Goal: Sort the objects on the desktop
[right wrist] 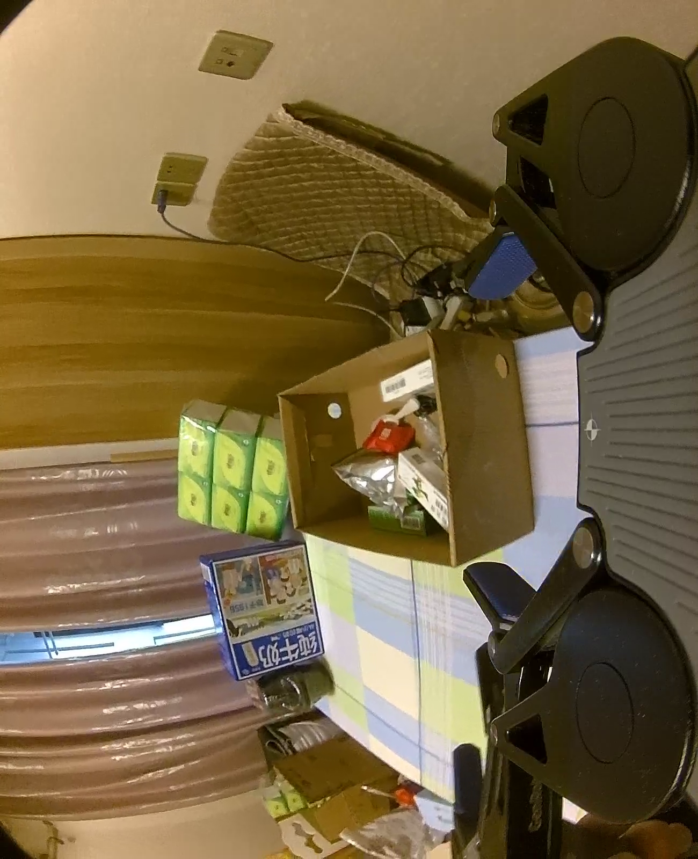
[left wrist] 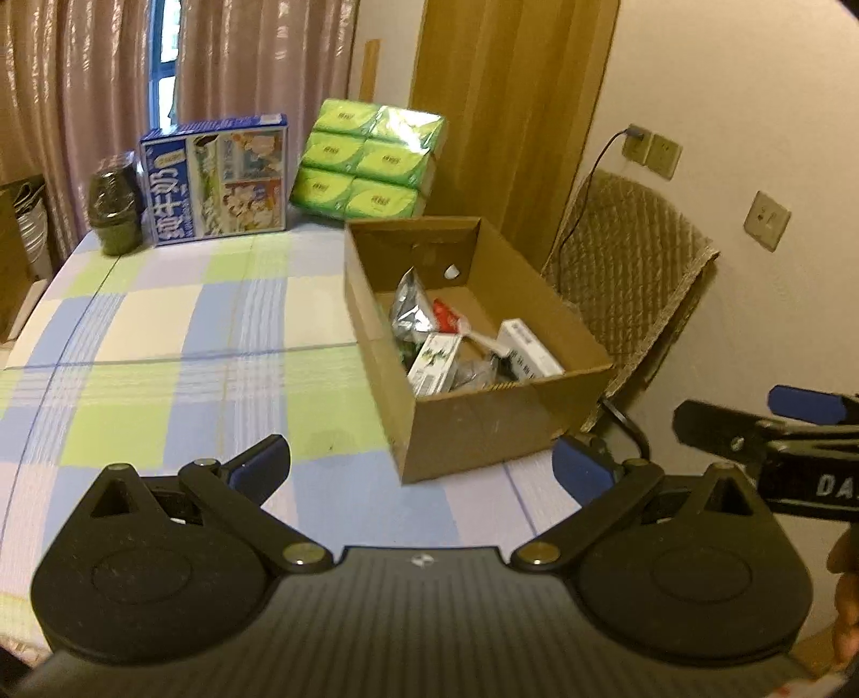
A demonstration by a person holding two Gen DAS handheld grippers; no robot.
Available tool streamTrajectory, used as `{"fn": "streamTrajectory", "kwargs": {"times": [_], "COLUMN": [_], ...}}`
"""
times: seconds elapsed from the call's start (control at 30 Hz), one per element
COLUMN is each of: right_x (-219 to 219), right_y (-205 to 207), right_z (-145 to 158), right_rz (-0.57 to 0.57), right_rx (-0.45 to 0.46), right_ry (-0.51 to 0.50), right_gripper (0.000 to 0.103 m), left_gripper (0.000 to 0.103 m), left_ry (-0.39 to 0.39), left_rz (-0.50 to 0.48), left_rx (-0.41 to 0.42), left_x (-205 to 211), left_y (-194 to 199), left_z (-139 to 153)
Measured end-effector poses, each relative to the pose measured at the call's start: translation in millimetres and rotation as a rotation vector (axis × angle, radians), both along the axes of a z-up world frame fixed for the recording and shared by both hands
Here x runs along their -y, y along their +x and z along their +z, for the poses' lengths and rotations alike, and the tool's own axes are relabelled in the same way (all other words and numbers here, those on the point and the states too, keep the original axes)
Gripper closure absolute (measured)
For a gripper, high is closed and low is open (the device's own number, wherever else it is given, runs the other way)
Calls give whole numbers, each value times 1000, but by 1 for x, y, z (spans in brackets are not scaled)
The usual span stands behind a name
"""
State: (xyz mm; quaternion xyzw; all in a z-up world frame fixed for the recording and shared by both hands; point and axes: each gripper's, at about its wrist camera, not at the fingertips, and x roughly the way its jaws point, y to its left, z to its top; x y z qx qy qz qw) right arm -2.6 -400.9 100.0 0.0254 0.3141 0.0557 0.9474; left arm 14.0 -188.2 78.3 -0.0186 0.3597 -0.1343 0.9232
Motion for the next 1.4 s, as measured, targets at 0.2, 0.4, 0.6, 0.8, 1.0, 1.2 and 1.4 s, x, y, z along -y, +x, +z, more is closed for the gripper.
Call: {"fn": "streamTrajectory", "kwargs": {"times": [0.2, 0.4, 0.6, 0.8, 1.0, 1.2, 1.4], "right_x": [-6, -6, -7, -8, -8, -9, -9], "right_y": [-6, -7, -8, -6, -5, -4, -4], "right_z": [1, 0, 1, -1, -2, -3, -8], "right_rz": [21, 29, 33, 37, 39, 38, 36], "right_rx": [-6, -18, -16, -22, -25, -27, -34], "right_ry": [-7, 15, 7, 7, 7, 6, 2], "right_gripper": [2, 2, 2, 2, 2, 2, 2], "left_gripper": [1, 1, 1, 1, 1, 1, 1], "left_ry": [-36, -39, -40, -49, -48, -40, -38], "left_rz": [3, 22, 31, 30, 30, 18, 10], "left_rx": [-31, -32, -50, -63, -59, -58, -24], "left_x": [-6, -9, -11, -10, -10, -8, -9], "left_y": [-6, -7, -4, -3, -3, -2, -6], "left_z": [-3, -2, -5, -7, -7, -8, -9]}}
